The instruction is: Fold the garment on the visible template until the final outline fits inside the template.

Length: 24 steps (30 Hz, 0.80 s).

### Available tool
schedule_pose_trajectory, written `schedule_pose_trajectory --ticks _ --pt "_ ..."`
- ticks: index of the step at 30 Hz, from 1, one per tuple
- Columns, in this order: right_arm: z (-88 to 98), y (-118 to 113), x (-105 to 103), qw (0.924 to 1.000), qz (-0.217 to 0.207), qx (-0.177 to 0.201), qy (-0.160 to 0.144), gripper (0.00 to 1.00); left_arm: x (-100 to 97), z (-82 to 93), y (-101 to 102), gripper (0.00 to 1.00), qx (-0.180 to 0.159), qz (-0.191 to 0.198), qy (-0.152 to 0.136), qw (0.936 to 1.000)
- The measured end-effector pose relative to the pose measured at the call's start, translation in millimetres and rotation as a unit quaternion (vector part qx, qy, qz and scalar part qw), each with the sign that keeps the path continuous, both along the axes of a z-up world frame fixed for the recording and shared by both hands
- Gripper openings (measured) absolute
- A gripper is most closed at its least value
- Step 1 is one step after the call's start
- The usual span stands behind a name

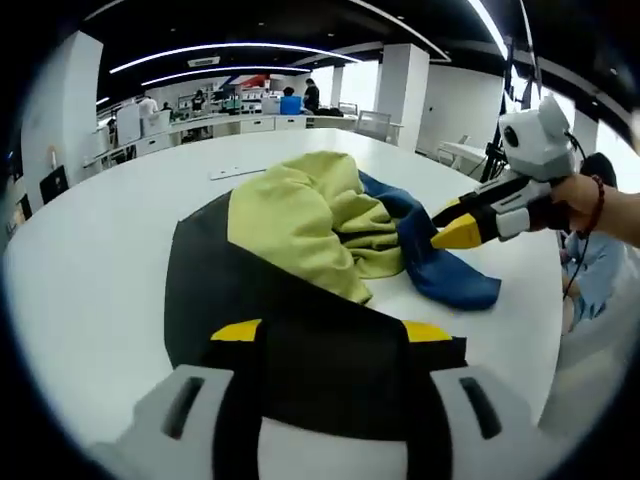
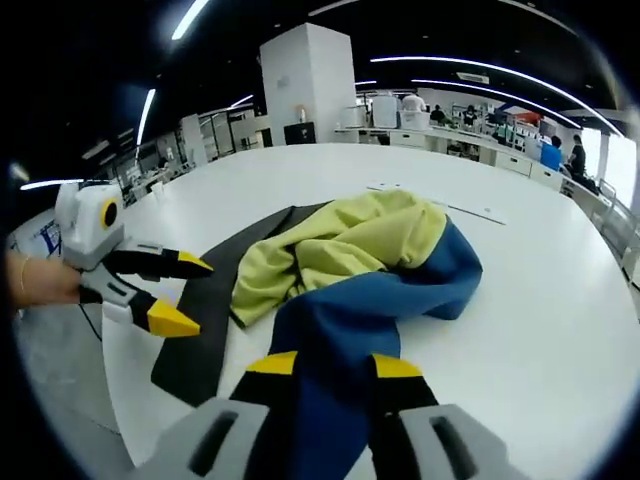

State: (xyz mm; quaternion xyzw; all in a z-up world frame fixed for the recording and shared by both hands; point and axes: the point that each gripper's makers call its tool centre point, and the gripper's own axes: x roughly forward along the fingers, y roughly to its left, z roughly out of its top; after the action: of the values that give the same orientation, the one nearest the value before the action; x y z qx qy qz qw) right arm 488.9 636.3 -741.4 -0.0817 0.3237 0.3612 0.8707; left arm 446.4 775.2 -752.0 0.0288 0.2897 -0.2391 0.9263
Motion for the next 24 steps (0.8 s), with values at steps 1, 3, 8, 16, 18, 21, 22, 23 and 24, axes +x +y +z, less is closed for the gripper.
schedule_pose_trajectory --ticks 1,3,8,16,18,21,22,23,24 --pt "-1.7 -2 1 1.0000 -0.002 -0.006 -0.001 0.18 -2.0 -2.6 1 0.46 0.006 0.000 0.002 1.0000" --pt "-5.5 -7 4 0.9993 0.005 -0.033 -0.015 0.15 -3.7 -5.6 3 0.44 0.010 0.000 -0.001 1.0000" --pt "-9.3 -9 6 0.9990 0.004 -0.043 -0.016 0.06 -8.6 -17.8 6 0.40 0.021 0.003 0.017 0.9996" --pt "-11.4 -10 5 0.9991 0.002 -0.041 -0.010 0.00 1.6 -16.5 19 0.24 0.036 0.016 -0.011 0.9992" --pt "-10.2 -11 5 0.9991 0.000 -0.041 -0.011 0.00 3.1 -15.9 22 0.19 0.035 0.029 -0.012 0.9989" --pt "-6.2 -14 4 0.9991 -0.004 -0.041 -0.014 0.00 7.0 -15.9 30 0.08 0.032 0.051 -0.011 0.9981" --pt "-4.2 -16 5 0.9991 -0.008 -0.038 -0.014 0.00 8.9 -16.4 35 0.03 0.026 0.068 -0.007 0.9973" --pt "-3.1 -17 5 0.9991 -0.010 -0.038 -0.014 0.00 9.9 -16.4 36 0.00 0.022 0.071 -0.007 0.9972" --pt "-1.6 -18 5 0.9992 -0.012 -0.036 -0.014 0.00 10.2 -16.5 35 0.00 0.014 0.070 -0.003 0.9975"
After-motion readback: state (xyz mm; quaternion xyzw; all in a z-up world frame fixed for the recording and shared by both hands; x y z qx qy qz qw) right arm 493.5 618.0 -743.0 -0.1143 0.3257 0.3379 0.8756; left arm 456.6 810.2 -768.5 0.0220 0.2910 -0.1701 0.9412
